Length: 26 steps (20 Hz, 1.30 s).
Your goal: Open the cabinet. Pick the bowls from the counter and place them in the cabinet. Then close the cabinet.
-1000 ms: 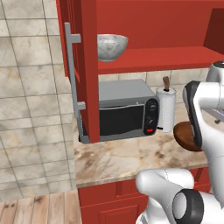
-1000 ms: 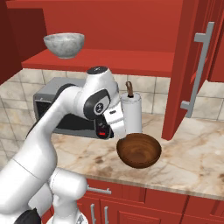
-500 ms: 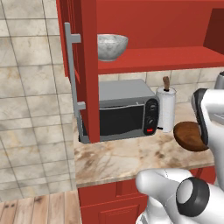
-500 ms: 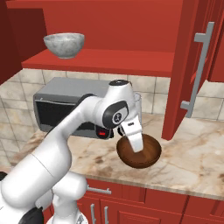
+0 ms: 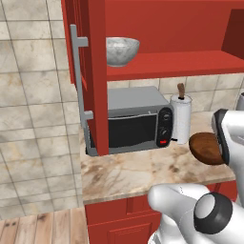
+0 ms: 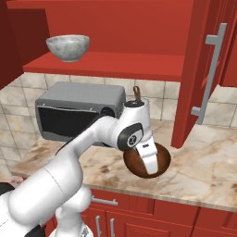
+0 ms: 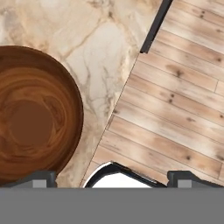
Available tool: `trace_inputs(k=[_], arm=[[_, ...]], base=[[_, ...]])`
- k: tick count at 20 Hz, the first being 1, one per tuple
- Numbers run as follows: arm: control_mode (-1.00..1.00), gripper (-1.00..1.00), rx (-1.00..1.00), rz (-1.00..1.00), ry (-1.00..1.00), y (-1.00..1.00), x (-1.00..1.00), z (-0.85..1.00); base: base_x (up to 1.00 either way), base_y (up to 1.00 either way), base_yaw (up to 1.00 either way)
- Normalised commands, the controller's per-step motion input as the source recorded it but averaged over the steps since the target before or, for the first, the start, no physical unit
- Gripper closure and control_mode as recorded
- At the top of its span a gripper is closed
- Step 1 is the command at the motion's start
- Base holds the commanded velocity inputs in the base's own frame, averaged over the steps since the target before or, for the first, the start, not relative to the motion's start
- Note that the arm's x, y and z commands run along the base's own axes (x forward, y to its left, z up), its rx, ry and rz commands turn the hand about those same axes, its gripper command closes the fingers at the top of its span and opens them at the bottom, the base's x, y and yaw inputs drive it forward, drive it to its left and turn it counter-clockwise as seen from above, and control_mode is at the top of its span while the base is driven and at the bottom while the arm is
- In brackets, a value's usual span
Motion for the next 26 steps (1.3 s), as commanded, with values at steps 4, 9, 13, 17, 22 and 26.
trace_inputs(k=[4, 9, 13, 17, 22, 26], arm=[[-1.00, -1.00, 0.00, 0.00, 0.00, -0.14, 0.00, -0.46], [-1.00, -1.00, 0.01, 0.00, 0.00, -0.11, 0.00, -0.49], [-1.00, -1.00, 0.00, 0.00, 0.00, -0.04, 0.05, -0.40], [-1.00, -1.00, 0.00, 0.00, 0.00, 0.00, 0.31, -0.12], [-1.00, -1.00, 0.00, 0.00, -0.02, 0.00, 0.29, -0.01], [-1.00, -1.00, 0.01, 0.00, 0.00, -0.09, 0.06, -0.04]], base=[[0.00, 0.00, 0.00], [0.00, 0.00, 0.00], [0.00, 0.00, 0.00], [0.00, 0.00, 0.00], [0.00, 0.00, 0.00], [0.00, 0.00, 0.00]])
